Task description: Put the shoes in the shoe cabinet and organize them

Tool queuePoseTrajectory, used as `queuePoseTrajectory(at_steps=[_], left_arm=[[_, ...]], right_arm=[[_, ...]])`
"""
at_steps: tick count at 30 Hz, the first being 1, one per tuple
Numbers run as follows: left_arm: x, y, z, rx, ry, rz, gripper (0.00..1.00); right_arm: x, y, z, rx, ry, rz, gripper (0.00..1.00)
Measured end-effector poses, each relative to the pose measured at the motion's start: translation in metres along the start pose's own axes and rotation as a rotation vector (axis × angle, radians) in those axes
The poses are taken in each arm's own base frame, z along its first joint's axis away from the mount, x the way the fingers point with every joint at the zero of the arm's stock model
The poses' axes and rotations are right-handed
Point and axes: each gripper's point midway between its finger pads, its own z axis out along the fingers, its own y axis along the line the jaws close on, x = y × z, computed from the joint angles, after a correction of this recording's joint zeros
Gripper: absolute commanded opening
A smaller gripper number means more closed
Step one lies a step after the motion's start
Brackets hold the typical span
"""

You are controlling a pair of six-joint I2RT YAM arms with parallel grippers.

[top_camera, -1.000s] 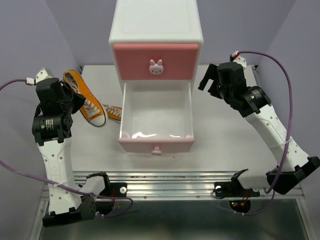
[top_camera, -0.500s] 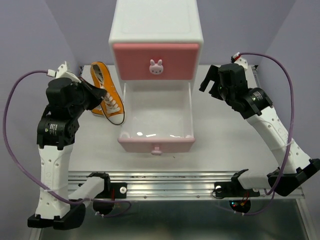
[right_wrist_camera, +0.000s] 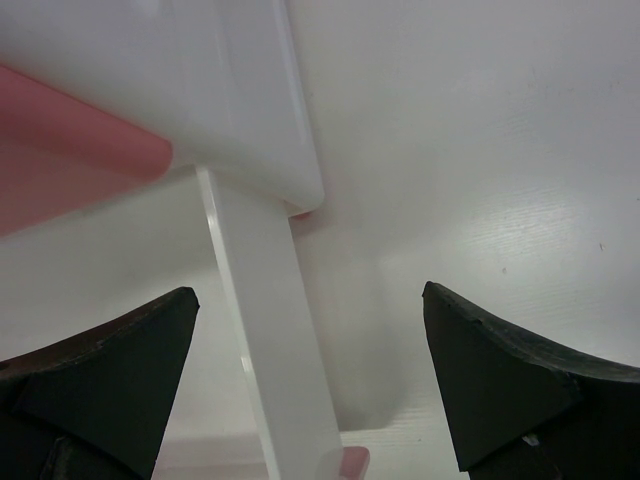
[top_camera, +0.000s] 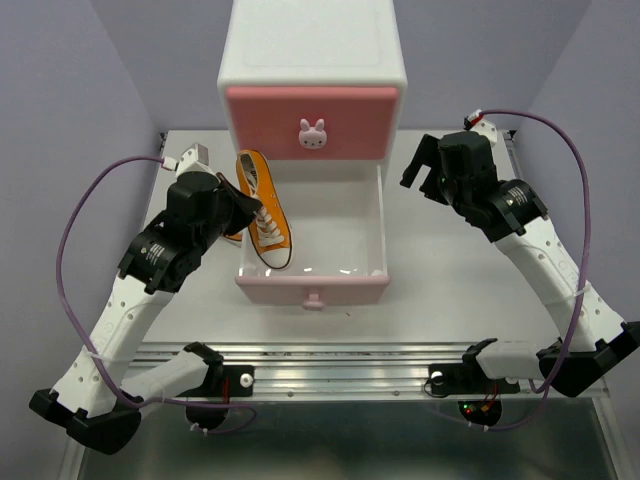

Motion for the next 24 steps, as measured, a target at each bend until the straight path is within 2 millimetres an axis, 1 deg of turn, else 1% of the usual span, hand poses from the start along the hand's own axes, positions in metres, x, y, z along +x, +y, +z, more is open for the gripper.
queuePoseTrajectory(at_steps=[4,8,16,20,24], left_arm=[[0.015,-0.002,0.009,0.006,0.025,0.031,0.00],[0.029,0.001,0.021,0.016,0.059,0.070,0.00],[0.057,0.020,0.046,-0.024,0.141,0.162,0.00],[0.069,0.026,0.058,-0.036,0.173,0.184,0.00],[0.079,0.033,0.068,-0.052,0.198,0.195,0.00]], right_arm=[[-0.001,-0.001,-0.003,-0.001,-0.001,0.001,1.00],[0.001,-0.004,-0.004,0.007,0.007,-0.005,1.00],[0.006,-0.008,-0.005,0.019,0.024,-0.016,1.00],[0.012,-0.012,-0.003,0.032,0.041,-0.026,1.00],[0.013,-0.013,-0.004,0.036,0.046,-0.029,1.00]])
